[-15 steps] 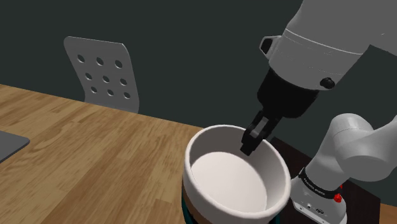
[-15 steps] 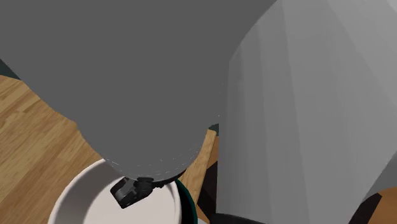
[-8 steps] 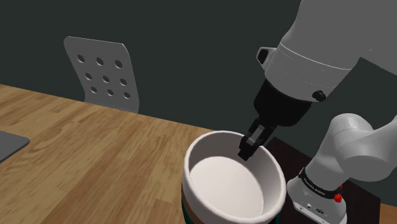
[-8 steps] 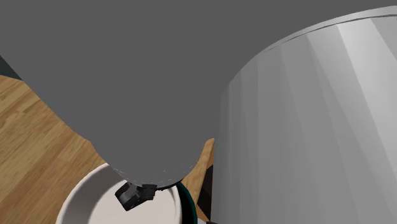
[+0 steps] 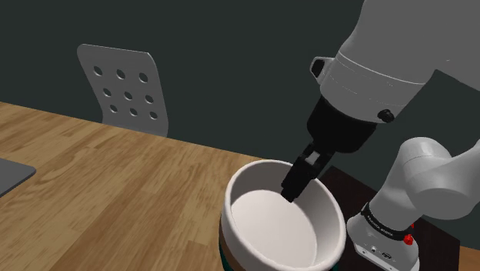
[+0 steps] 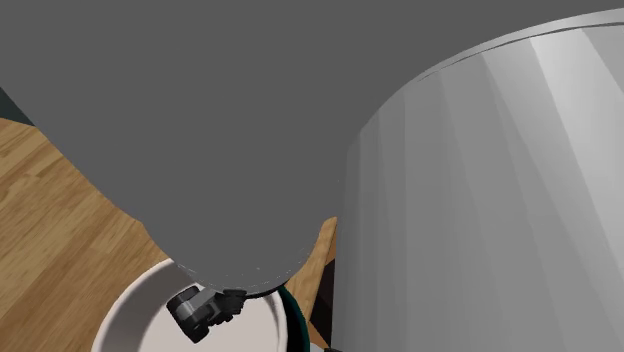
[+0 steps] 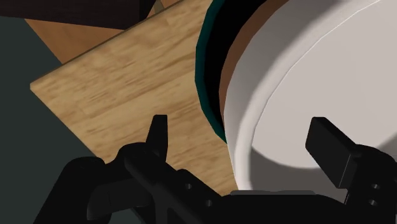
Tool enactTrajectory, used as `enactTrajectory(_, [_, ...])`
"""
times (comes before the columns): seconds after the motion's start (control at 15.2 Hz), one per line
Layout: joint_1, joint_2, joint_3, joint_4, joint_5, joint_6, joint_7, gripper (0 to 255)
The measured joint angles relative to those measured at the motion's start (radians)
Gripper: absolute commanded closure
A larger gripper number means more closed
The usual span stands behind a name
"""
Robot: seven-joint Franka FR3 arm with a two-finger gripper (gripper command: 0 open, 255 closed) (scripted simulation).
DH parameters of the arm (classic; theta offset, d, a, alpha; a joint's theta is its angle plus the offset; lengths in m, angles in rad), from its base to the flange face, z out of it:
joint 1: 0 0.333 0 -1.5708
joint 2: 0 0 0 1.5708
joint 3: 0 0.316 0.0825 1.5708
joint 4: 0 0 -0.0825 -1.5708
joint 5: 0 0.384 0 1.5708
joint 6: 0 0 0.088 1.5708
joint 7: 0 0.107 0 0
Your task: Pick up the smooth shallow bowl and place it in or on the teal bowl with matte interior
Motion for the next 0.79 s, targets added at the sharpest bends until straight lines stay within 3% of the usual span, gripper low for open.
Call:
enactTrajectory(0.4, [-0.007, 0.007, -0.027, 0.113, -0.02, -0.107, 0.009, 0])
enactTrajectory(0.79, [-0.007, 0.008, -0.031, 0.128, -0.023, -0.122, 0.009, 0])
